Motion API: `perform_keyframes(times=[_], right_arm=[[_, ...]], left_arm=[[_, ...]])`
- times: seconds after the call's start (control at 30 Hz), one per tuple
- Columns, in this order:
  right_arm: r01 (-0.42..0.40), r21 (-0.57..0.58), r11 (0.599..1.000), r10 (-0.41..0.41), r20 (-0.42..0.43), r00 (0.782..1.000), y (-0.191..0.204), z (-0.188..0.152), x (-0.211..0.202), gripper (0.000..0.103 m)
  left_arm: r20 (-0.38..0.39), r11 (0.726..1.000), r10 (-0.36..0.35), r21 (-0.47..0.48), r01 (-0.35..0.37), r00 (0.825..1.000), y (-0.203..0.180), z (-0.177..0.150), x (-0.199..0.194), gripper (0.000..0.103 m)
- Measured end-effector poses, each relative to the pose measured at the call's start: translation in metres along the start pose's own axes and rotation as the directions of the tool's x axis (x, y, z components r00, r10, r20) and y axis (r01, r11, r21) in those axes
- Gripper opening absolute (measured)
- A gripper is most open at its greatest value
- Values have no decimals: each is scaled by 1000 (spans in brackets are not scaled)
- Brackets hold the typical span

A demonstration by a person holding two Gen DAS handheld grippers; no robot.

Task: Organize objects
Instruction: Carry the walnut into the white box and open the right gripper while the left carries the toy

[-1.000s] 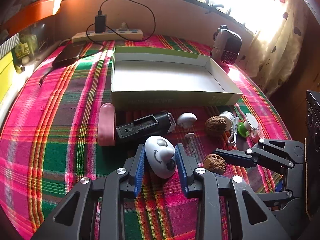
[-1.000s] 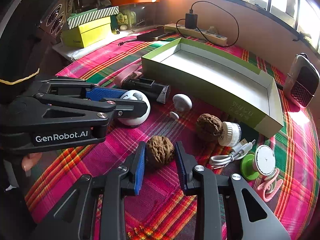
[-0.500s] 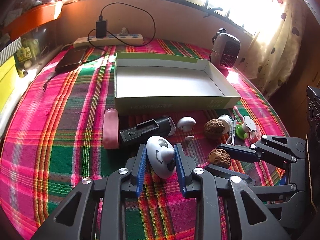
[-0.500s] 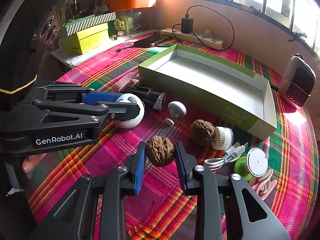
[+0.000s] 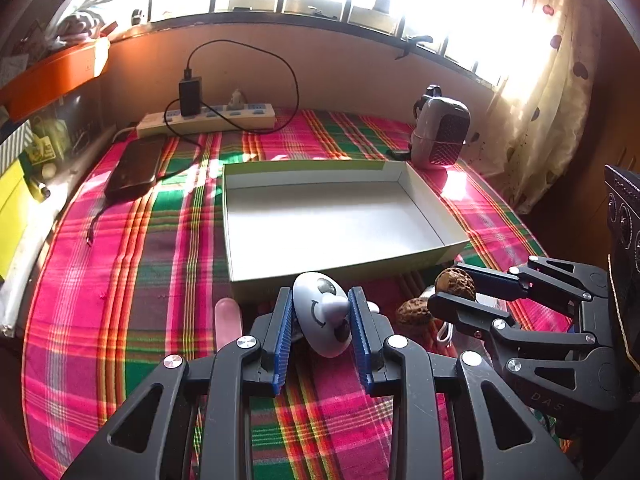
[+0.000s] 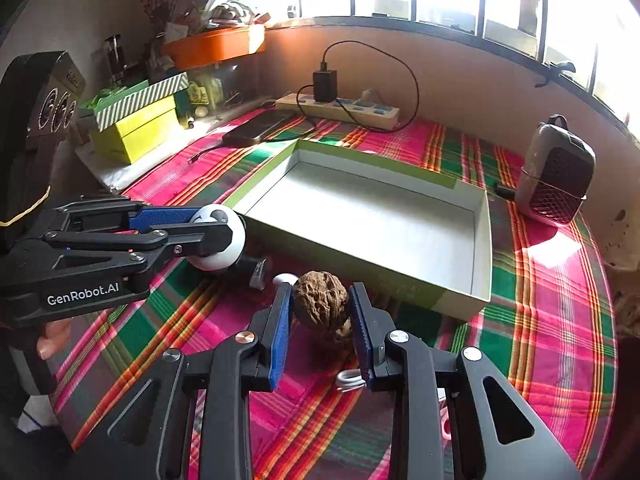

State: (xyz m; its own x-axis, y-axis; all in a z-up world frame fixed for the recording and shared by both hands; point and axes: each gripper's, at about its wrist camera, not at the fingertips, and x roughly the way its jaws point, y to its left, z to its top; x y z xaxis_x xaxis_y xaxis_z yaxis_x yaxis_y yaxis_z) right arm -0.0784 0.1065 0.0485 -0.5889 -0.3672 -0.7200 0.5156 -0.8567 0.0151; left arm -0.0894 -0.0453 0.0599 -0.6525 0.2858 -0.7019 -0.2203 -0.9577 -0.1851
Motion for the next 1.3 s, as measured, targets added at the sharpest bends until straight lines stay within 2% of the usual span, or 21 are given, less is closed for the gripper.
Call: perform_keyframes(times=[0.3,0.57,0.87,1.3], right_arm=[[70,72,995,-71,14,997,-41,39,16,30],[113,115,987,-108,-43,993,-73,56,56,30],[141,122,982,-130,-96,987,-97,67,90,30],[163,124,979,-145,-144,979,-111,70,113,30]], left_arm=[[-5,1000,-3,4,3,1000,8,38,28,25],[-42,1000,19,17,-18,999,12,62,64,25],[-81,999,49,9,-49,996,19,75,101,25],[-121,999,54,1,-54,991,24,78,127,26]])
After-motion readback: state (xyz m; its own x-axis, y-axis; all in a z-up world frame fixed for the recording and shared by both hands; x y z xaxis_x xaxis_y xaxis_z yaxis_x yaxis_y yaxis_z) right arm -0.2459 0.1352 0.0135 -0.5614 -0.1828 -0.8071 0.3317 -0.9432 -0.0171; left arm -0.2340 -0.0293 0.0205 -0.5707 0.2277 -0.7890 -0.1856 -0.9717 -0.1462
